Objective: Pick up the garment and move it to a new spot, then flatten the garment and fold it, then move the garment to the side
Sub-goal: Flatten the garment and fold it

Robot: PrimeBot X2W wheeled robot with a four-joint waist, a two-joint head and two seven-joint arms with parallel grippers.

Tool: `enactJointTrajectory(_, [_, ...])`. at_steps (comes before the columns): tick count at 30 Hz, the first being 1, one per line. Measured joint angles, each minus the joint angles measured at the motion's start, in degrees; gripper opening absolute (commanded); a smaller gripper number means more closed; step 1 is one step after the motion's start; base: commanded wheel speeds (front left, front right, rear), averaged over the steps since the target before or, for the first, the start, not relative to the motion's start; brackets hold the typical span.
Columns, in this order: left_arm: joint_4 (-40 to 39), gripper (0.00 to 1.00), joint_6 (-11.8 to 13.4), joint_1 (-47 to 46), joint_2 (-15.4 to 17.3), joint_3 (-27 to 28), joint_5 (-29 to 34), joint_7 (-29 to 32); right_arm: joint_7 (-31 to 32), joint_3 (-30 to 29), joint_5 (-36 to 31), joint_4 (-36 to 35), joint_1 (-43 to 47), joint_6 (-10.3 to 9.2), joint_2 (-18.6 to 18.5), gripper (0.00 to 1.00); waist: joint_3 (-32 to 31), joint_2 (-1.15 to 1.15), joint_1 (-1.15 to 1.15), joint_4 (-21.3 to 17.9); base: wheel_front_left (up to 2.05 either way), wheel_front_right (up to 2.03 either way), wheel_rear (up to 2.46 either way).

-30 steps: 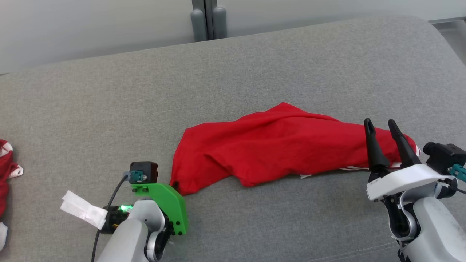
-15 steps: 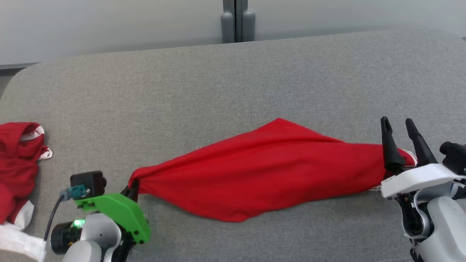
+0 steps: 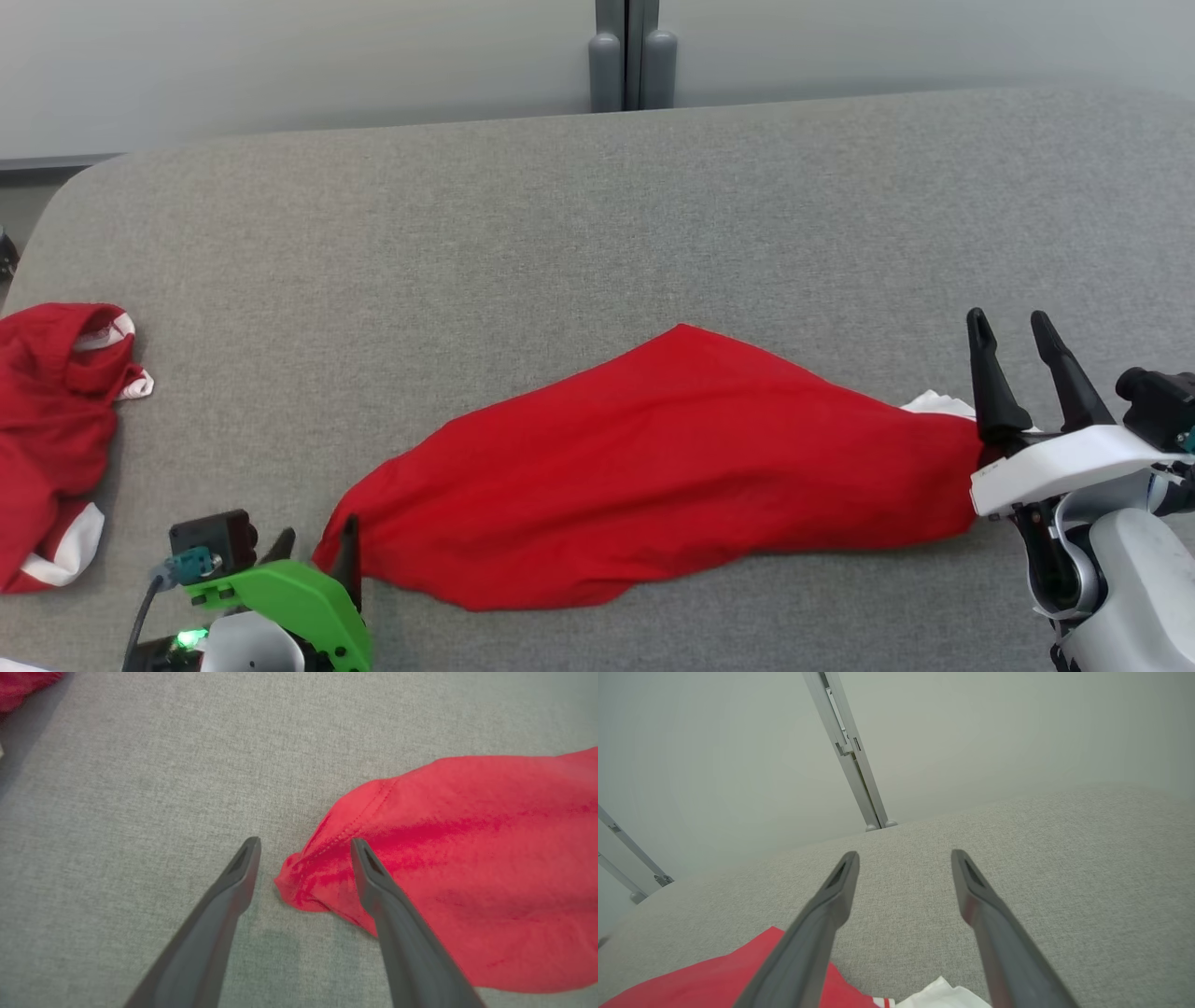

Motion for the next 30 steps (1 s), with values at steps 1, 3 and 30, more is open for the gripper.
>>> enactJointTrajectory(1, [-0.33, 1.00, 0.00, -0.27, 0.15, 0.18, 0.51, -1.10, 0.00, 0.12, 0.00, 0.07, 0.02, 0.00, -0.01, 1.00, -0.24, 0.00, 0.00, -0.08, 0.00, 0.00, 0.00])
enactJointTrajectory(3, [-1.49, 1.00, 0.07, -0.55, 0.49, 0.46, 1.43, -3.21, 0.00, 0.20, 0.01, 0.04, 0.04, 0.00, 0.01, 1.00, -0.69, 0.00, 0.00, -0.28, 0.00, 0.00, 0.00])
enactJointTrajectory(30, [-1.22, 1.00, -2.99, -2.87, -2.94, -1.22, 5.58, -25.97, 29.16, -3.45, 2.78, 0.93, 4.87, -0.01, -0.46, 1.00, -1.58, 0.00, 0.00, -2.25, 0.00, 0.00, 0.00])
